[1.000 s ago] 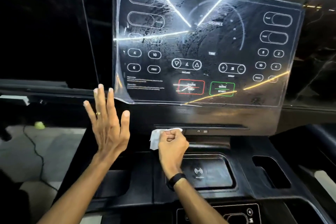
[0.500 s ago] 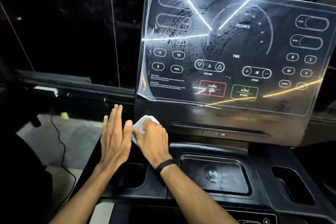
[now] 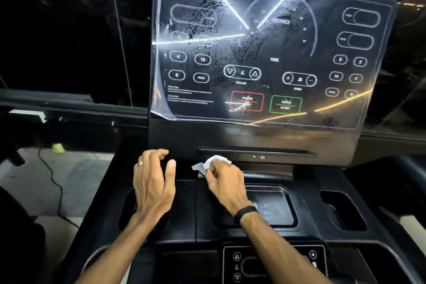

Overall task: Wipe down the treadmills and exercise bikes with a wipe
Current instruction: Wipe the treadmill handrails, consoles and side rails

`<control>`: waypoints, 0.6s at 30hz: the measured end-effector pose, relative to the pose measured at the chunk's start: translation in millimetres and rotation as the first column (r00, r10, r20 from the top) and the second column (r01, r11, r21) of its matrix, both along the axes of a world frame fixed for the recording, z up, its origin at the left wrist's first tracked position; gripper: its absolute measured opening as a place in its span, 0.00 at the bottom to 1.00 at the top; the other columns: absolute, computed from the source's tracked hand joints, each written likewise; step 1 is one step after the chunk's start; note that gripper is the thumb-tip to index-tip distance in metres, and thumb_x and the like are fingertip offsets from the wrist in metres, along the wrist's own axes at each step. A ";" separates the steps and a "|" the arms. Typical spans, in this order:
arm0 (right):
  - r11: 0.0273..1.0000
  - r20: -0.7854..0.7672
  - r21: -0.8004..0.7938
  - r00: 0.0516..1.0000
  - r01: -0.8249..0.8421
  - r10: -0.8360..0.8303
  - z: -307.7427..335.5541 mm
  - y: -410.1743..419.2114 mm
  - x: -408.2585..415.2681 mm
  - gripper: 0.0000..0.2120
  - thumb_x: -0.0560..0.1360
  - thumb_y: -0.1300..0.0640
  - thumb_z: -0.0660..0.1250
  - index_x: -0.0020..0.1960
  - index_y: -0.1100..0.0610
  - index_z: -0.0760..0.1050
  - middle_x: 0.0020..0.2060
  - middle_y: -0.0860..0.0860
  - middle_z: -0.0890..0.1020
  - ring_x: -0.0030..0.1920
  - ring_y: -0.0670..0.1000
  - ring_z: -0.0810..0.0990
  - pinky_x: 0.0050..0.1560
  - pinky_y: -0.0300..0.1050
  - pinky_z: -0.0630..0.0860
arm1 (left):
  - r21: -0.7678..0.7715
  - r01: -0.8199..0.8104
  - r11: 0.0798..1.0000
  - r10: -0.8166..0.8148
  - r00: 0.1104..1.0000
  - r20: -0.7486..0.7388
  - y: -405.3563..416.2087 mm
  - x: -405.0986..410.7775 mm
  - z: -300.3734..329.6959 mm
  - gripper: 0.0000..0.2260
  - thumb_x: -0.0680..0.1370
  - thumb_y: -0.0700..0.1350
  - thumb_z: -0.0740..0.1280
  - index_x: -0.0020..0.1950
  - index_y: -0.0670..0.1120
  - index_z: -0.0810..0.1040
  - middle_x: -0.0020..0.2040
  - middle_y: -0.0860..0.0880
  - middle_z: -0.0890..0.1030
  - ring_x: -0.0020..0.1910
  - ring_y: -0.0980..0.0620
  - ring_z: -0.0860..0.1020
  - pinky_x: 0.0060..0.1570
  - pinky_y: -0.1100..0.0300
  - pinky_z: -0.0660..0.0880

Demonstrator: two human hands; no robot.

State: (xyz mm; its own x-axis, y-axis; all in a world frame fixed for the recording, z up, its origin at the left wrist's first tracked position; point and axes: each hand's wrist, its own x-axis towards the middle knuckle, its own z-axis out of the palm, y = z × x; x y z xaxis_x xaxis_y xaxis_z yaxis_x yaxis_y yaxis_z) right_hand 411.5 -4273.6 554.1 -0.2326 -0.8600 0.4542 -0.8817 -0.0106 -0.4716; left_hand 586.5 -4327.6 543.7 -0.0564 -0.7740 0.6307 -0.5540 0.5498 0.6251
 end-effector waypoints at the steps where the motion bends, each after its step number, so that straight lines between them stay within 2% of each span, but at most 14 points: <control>1: 0.999 0.002 0.040 1.000 0.008 -0.008 1.4 3.2 -7.3 0.11 0.74 0.56 0.66 0.35 0.54 0.67 0.34 0.38 0.75 0.34 0.49 0.74 0.31 0.39 0.63 | -0.010 0.030 0.999 -0.030 1.000 0.004 3.6 -7.5 -2.0 0.15 0.80 0.51 0.57 0.55 0.42 0.77 0.49 0.50 0.77 0.47 0.51 0.74 0.50 0.59 0.65; 3: 0.994 -0.015 0.107 1.000 -0.009 0.011 1.8 8.7 -21.2 0.11 0.73 0.51 0.63 0.35 0.55 0.68 0.28 0.44 0.73 0.31 0.53 0.73 0.32 0.47 0.69 | -0.018 0.110 0.994 -0.109 0.994 0.029 9.9 -22.5 -4.2 0.13 0.80 0.49 0.56 0.48 0.44 0.78 0.43 0.52 0.78 0.42 0.52 0.75 0.46 0.57 0.69; 6: 0.992 -0.030 0.106 0.997 -0.064 0.067 -0.3 23.0 -37.6 0.09 0.72 0.52 0.63 0.36 0.54 0.67 0.29 0.49 0.76 0.30 0.54 0.72 0.32 0.50 0.71 | 0.052 0.199 0.979 -0.202 0.977 0.066 17.5 -45.1 -2.1 0.14 0.80 0.52 0.57 0.42 0.47 0.77 0.40 0.56 0.77 0.38 0.54 0.75 0.39 0.55 0.73; 8: 0.995 -0.006 0.048 0.997 -0.082 0.083 -0.6 33.2 -47.6 0.10 0.72 0.50 0.62 0.36 0.54 0.68 0.29 0.49 0.76 0.30 0.52 0.71 0.31 0.50 0.70 | 0.139 0.229 0.963 -0.241 0.967 0.078 20.1 -60.4 0.3 0.14 0.78 0.56 0.58 0.46 0.50 0.79 0.42 0.58 0.78 0.38 0.58 0.75 0.39 0.58 0.73; 11: 0.994 0.018 -0.042 0.995 -0.096 0.097 -3.4 45.8 -61.9 0.08 0.73 0.52 0.64 0.38 0.54 0.71 0.34 0.46 0.76 0.32 0.48 0.72 0.31 0.50 0.72 | 0.248 0.322 0.914 -0.353 0.931 0.095 24.0 -79.9 3.5 0.18 0.73 0.58 0.60 0.57 0.52 0.80 0.49 0.62 0.78 0.44 0.62 0.77 0.45 0.59 0.78; 13: 0.992 0.037 -0.097 0.996 -0.083 0.087 -3.1 54.5 -75.1 0.07 0.73 0.52 0.66 0.39 0.53 0.72 0.39 0.42 0.74 0.35 0.45 0.72 0.31 0.46 0.72 | 0.289 0.394 0.873 -0.437 0.893 0.104 31.2 -94.6 8.2 0.17 0.72 0.55 0.64 0.58 0.53 0.81 0.50 0.63 0.78 0.48 0.62 0.77 0.49 0.57 0.78; 15: 0.987 0.065 -0.148 0.995 -0.068 0.078 0.5 63.5 -87.9 0.07 0.73 0.51 0.67 0.40 0.53 0.74 0.44 0.40 0.72 0.38 0.42 0.72 0.33 0.40 0.72 | 0.275 0.445 0.852 -0.493 0.859 0.136 42.5 -109.7 14.6 0.14 0.72 0.49 0.68 0.57 0.52 0.81 0.48 0.63 0.79 0.49 0.62 0.77 0.48 0.59 0.76; 18: 0.982 0.087 -0.168 0.991 -0.086 0.102 2.6 74.6 -107.6 0.06 0.74 0.53 0.69 0.43 0.54 0.76 0.52 0.43 0.74 0.44 0.44 0.76 0.38 0.45 0.76 | 0.225 0.472 0.852 -0.512 0.842 0.171 59.8 -134.5 24.2 0.13 0.72 0.41 0.69 0.56 0.50 0.82 0.44 0.63 0.78 0.46 0.61 0.75 0.45 0.64 0.72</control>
